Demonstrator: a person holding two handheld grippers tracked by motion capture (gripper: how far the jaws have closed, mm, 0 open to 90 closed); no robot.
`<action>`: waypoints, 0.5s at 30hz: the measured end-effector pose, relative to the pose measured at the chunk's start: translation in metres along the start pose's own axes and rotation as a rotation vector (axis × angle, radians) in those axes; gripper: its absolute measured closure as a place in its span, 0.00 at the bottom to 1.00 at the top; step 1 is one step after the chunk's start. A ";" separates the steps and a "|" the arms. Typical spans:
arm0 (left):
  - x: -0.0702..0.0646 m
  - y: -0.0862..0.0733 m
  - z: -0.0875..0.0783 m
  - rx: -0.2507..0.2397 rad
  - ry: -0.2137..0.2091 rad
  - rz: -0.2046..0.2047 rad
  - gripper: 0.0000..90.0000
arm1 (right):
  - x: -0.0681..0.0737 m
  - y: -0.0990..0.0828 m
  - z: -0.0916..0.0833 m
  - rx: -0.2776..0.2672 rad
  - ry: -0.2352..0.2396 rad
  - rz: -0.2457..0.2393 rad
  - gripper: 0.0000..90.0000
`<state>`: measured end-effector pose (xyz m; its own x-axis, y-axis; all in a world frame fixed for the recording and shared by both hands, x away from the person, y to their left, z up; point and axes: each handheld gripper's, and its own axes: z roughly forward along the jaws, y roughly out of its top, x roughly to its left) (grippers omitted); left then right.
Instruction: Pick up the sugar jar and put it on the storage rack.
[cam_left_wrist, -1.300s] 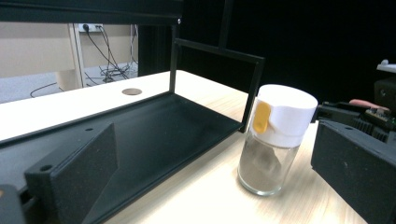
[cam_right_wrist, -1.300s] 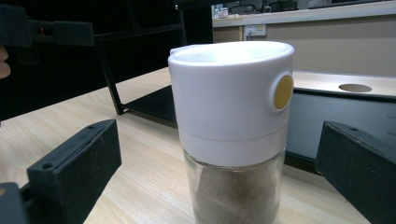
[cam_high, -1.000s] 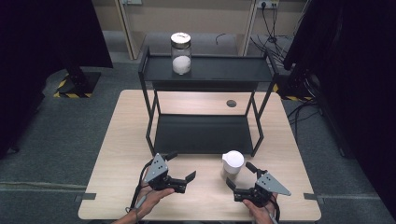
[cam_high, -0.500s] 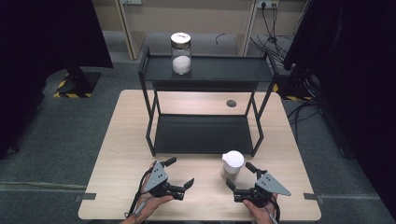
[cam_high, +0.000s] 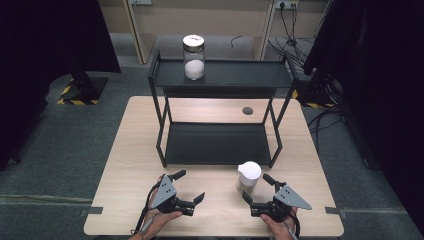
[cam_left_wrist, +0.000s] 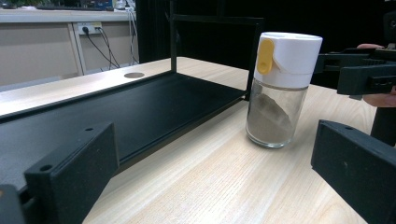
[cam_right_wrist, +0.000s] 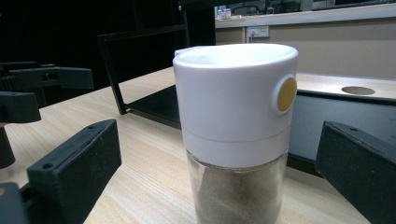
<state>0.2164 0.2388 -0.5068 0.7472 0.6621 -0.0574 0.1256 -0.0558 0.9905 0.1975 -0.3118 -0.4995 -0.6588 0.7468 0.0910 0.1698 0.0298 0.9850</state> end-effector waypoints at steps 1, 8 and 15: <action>0.000 0.000 0.000 0.001 0.000 0.001 0.00 | 0.000 0.000 0.000 0.000 0.000 0.001 0.01; 0.000 0.000 0.001 0.013 -0.004 -0.003 0.00 | 0.000 0.000 0.000 0.000 0.001 -0.001 0.01; 0.000 -0.001 0.001 0.014 -0.006 -0.004 0.00 | 0.000 0.000 -0.001 -0.001 0.001 0.001 0.01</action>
<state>0.2172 0.2380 -0.5076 0.7505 0.6579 -0.0626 0.1383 -0.0637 0.9883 0.1971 -0.3122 -0.4993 -0.6593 0.7462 0.0921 0.1695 0.0282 0.9851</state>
